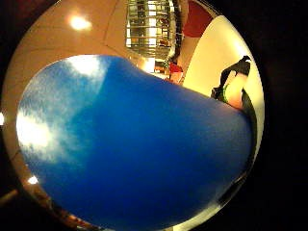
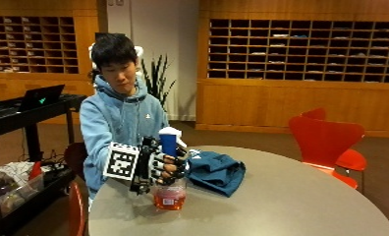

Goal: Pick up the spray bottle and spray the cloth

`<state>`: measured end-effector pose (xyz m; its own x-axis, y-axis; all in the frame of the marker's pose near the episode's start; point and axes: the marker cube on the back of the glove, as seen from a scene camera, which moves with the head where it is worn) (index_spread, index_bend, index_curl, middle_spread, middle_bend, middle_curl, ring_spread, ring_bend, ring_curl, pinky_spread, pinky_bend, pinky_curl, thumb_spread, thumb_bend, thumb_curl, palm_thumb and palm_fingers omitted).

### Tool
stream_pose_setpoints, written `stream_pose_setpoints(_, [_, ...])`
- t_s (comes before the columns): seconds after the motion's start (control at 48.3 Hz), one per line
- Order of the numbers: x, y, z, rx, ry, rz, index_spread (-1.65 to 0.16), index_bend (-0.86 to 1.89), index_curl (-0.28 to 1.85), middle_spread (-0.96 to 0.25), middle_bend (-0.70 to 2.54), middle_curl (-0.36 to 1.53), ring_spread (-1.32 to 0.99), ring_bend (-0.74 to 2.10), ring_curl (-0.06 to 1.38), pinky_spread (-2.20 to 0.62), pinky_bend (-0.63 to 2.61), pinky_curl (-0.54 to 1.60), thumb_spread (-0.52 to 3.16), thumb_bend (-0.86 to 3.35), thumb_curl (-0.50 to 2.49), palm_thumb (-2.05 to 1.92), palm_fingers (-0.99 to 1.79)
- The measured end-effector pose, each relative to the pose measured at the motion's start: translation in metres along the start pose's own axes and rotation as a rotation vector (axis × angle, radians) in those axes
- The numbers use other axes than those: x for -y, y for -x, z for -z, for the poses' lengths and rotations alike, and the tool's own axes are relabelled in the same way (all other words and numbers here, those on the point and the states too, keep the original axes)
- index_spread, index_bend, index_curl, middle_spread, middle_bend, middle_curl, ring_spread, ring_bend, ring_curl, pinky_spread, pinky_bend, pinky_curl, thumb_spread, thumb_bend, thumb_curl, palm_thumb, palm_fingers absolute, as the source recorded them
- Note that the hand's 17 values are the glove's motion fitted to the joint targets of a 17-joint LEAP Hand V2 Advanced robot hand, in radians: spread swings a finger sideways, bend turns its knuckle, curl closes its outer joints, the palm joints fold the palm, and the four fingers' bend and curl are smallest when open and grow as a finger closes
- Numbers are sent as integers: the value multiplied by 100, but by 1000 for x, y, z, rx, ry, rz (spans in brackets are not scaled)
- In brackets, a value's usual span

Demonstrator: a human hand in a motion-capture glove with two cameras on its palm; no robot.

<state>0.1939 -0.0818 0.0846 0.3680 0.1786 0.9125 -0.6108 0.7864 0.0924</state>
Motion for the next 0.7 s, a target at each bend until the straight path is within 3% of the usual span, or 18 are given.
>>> stream_pose_setpoints(0.372, [5,3,-1,-20,-22,-16,-23,30,45,-16,47,47,-21,47,40,-27,41,41,39,-3,62,91,134])
stream_pose_setpoints(0.476, [11,7,-1,-39,-46,65,-23,31,46,-16,48,47,-20,47,41,-27,41,41,35,-3,64,91,134])
stream_pose_setpoints(0.559, [5,18,2,-74,34,35,-23,32,48,-15,48,48,-20,48,41,-27,40,41,33,-3,66,91,135])
stream_pose_setpoints(0.703, [4,54,7,-229,182,111,-23,32,49,-15,50,48,-20,48,42,-28,40,42,30,-4,68,91,136])
